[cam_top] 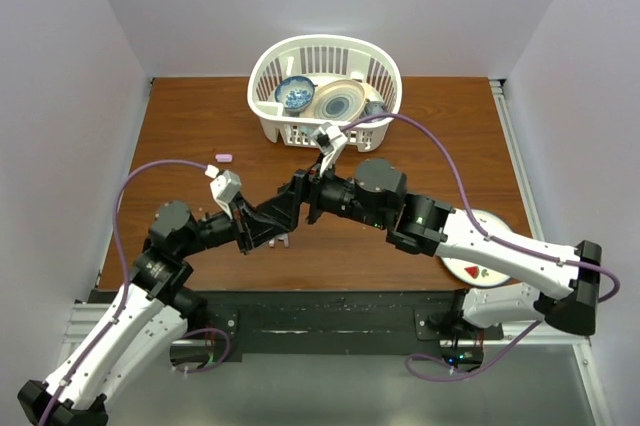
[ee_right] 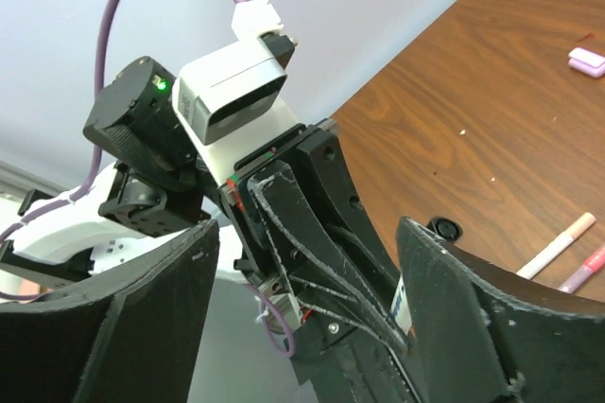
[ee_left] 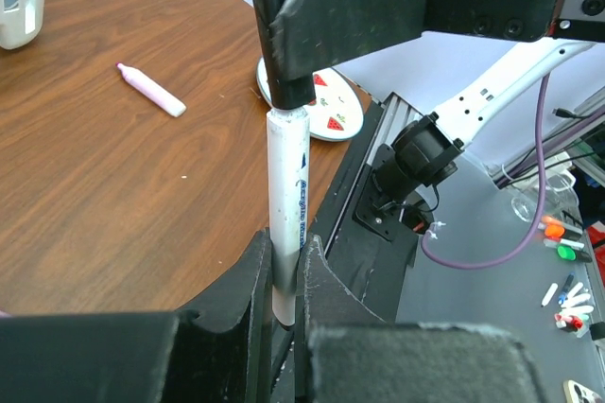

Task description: Insert the pens into the pen caps

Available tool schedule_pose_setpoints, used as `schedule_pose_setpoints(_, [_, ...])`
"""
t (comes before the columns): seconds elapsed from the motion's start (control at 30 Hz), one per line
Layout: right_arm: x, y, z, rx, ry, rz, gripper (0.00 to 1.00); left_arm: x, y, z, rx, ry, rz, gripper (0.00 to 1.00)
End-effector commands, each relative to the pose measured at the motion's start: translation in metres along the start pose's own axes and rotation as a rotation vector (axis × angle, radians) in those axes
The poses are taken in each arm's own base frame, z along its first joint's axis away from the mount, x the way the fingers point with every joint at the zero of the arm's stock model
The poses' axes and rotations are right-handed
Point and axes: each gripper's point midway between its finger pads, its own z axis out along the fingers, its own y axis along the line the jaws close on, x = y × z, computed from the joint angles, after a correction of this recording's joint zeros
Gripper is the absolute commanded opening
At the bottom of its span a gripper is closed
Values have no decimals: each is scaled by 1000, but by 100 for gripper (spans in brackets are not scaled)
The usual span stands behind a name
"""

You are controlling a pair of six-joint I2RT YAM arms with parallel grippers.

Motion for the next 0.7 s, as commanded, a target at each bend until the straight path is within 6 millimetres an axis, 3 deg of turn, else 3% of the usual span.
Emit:
schedule_pose_setpoints(0.0, [-9,4,5,-1,-6,-23,74,-20,-22,-4,77,-47,87,0])
schedule_pose_setpoints(0.17, [-15,0,3,27,-35,-21,69,-20,-22,-4,77,-47,86,0])
schedule_pose_setpoints(0.5, [-48,22,-10,-18,-103,-38,70,-21,-19,-4,61,-53,88,0])
schedule_pose_setpoints(0.67, [-52,-7,-15,143,-117,-74,70,-22,-19,-4,57,-56,92,0])
